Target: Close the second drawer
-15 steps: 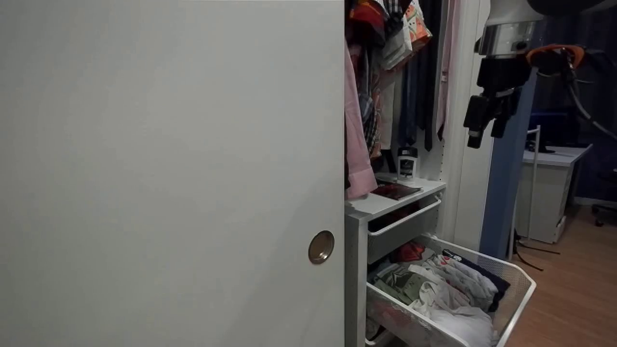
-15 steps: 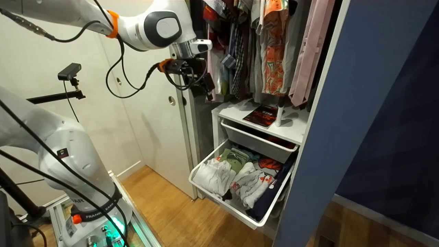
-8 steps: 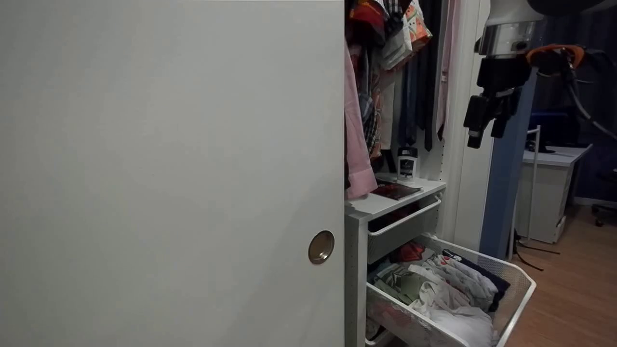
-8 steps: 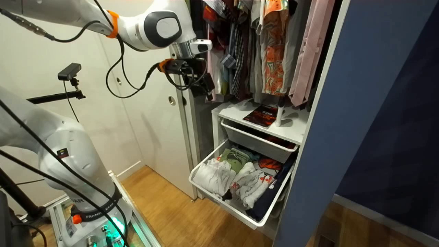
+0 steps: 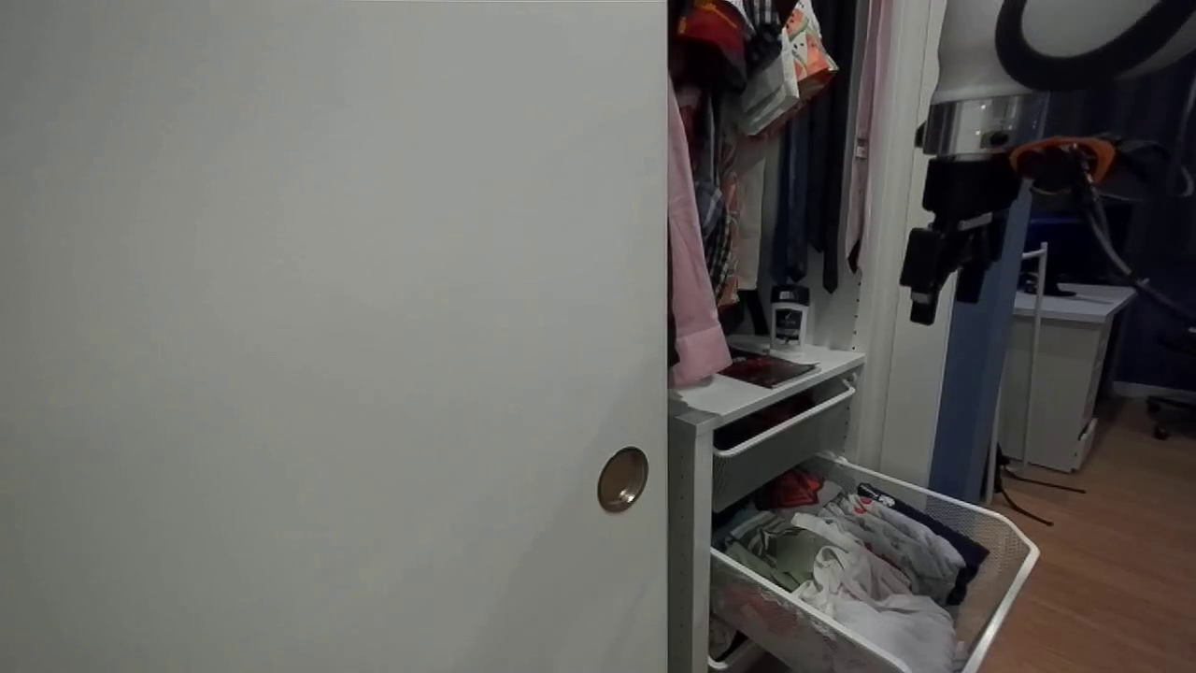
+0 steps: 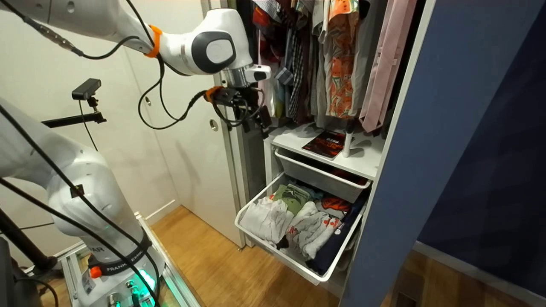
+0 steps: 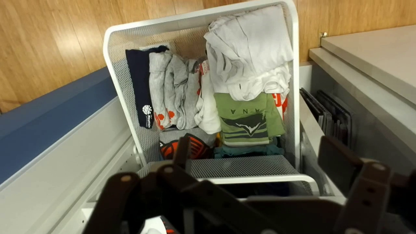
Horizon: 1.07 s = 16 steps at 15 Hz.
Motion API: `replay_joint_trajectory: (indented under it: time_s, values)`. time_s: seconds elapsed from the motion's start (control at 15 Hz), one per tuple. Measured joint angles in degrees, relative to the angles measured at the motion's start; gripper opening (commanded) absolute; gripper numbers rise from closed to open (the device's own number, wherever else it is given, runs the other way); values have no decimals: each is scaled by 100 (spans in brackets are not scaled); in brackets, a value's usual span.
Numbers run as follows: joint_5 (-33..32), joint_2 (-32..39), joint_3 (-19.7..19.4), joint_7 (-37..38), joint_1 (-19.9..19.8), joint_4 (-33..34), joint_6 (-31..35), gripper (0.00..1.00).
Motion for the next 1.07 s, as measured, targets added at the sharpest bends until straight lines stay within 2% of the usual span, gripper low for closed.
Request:
replay_joint_trajectory:
  time_s: [0.4, 0.67, 1.07]
  values:
    - [-530, 1164, -483, -57, -464, -331, 884, 100]
    - [-796, 1976, -820, -152, -667, -370, 1002, 100]
    - [-800, 3034, -1237, -614, -722, -346, 1224, 100]
